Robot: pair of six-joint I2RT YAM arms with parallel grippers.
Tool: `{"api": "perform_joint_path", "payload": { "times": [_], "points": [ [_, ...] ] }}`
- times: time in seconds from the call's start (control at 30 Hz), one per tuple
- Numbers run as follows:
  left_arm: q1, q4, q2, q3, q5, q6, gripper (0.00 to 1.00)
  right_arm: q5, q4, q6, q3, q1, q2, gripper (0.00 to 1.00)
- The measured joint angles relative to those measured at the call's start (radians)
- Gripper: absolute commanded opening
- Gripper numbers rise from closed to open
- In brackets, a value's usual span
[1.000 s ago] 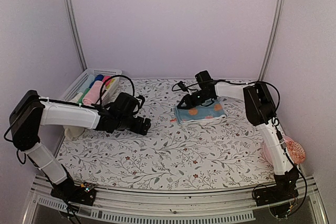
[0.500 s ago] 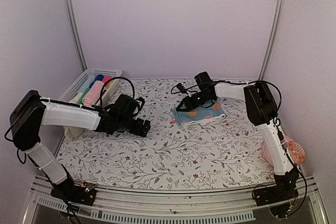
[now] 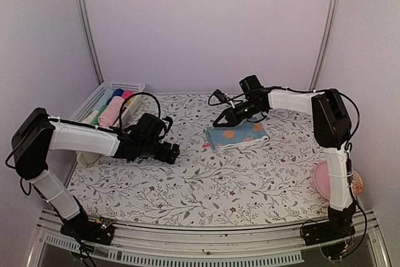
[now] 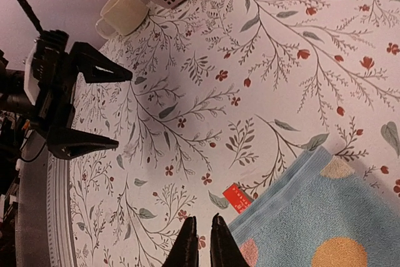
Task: Roll the towels
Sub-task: Smooth out the towel at the center of the board.
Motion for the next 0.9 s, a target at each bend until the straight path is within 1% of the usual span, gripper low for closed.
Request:
{"api": "perform_joint_path", "payload": {
  "times": [0.27, 0.63, 0.73, 0.8, 0.9],
  "points": [
    [-0.007, -0.001, 0.000, 0.000, -0.001, -0.003, 0.97, -0.009, -0.060, -0.029, -0.076, 0.001, 0.113, 0.07],
    [-0.007, -0.001, 0.003, 0.002, 0.000, -0.003, 0.97, -0.005, -0.172, -0.093, -0.104, 0.002, 0.115, 0.08],
    [-0.007, -0.001, 0.012, 0.012, 0.000, -0.002, 0.97, -0.003, -0.209, -0.119, -0.103, 0.001, 0.113, 0.10],
    [-0.007, -0.003, 0.021, 0.027, 0.003, 0.000, 0.97, 0.002, -0.232, -0.135, -0.103, -0.001, 0.104, 0.14],
    [-0.007, -0.003, 0.046, 0.075, 0.018, 0.010, 0.97, 0.004, -0.254, -0.152, -0.103, -0.014, 0.060, 0.17]
  ]
}}
